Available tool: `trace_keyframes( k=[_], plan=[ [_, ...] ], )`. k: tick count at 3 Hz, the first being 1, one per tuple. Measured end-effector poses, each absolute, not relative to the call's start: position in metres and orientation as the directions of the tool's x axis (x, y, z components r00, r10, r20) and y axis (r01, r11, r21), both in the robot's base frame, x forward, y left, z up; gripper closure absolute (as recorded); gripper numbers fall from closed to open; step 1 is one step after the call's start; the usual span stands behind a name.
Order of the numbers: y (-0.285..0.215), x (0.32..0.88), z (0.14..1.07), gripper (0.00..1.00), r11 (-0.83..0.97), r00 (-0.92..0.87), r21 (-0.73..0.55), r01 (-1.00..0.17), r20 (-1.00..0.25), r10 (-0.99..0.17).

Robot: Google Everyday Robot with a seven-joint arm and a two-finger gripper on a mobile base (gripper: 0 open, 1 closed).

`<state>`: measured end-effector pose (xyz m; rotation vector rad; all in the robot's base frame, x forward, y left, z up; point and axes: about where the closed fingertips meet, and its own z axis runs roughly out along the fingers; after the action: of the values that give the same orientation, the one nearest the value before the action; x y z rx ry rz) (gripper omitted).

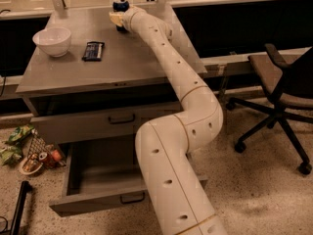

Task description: Place pepsi can into middle drawer

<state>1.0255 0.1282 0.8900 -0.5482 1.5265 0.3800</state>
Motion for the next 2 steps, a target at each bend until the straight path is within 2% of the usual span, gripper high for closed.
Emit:
trace_keyframes(
  k=[1, 2],
  plan=[
    [0.124, 1.023, 0.895, 0.83, 0.819, 0.024, -0.113, -0.562, -0.992, -0.121],
    [0.126, 1.009, 0.91, 1.0, 0.783, 0.036, -0.142, -0.606, -0.988, -0.151]
  ],
)
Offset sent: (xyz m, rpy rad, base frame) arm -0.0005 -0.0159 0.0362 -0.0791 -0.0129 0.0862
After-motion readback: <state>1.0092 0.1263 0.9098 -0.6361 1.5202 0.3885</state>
